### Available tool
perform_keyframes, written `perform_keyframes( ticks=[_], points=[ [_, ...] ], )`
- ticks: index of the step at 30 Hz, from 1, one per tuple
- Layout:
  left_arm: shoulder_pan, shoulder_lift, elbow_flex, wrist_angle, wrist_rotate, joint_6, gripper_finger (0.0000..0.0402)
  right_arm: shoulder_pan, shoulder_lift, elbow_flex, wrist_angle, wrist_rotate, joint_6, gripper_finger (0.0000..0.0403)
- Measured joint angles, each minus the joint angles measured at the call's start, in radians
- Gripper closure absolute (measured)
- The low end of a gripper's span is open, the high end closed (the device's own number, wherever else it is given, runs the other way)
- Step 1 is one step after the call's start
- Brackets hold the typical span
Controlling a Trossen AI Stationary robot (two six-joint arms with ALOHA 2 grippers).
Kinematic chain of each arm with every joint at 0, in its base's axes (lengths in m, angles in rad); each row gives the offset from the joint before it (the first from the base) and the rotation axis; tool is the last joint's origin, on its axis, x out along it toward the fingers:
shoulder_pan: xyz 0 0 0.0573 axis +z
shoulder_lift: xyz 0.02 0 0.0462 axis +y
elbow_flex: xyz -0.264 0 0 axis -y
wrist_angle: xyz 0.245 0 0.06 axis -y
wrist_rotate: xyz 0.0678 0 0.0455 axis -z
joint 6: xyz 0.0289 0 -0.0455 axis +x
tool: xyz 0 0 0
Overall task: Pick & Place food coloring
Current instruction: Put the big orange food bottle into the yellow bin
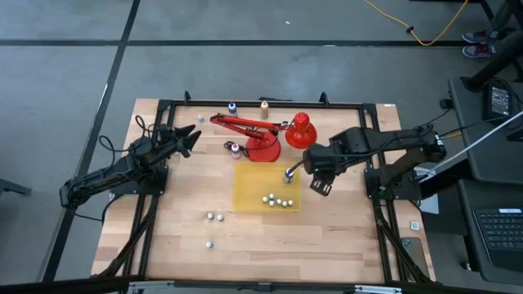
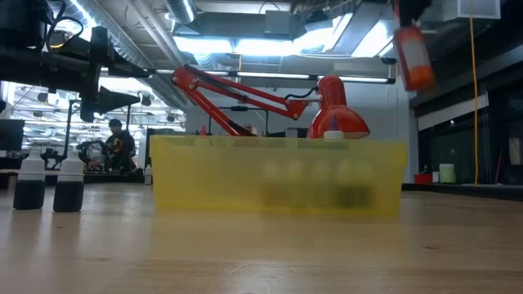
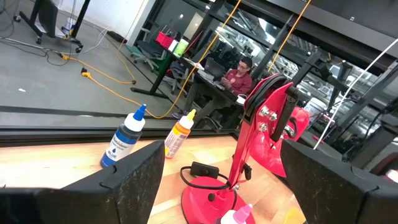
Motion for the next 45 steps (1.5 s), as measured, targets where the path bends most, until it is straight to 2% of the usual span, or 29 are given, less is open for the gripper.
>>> perform_keyframes(
  ticks=[8, 13, 31, 35, 45],
  points=[
    [0.000, 0.000, 0.000, 0.000, 0.000, 0.000, 0.0090, -0.005, 0.179, 0.225, 0.026, -0.010, -0.158, 0.0283],
    [0.000, 0.000, 0.000, 0.000, 0.000, 0.000, 0.0090, -0.037, 0.254, 0.272, 0.138, -0.010, -0.224, 0.0282],
    [0.000, 0.000, 0.000, 0.000, 0.000, 0.000, 0.0089, -0.147, 0.411, 0.246, 0.337, -0.009, -0.345, 0.0282],
    [0.000, 0.000, 0.000, 0.000, 0.000, 0.000, 0.0090, -0.159, 0.410, 0.180, 0.415, -0.017, -0.338, 0.0281],
    [0.000, 0.000, 0.000, 0.000, 0.000, 0.000, 0.0090, -0.182, 0.405, 0.078, 0.467, -0.035, -0.354, 0.0281]
  ],
)
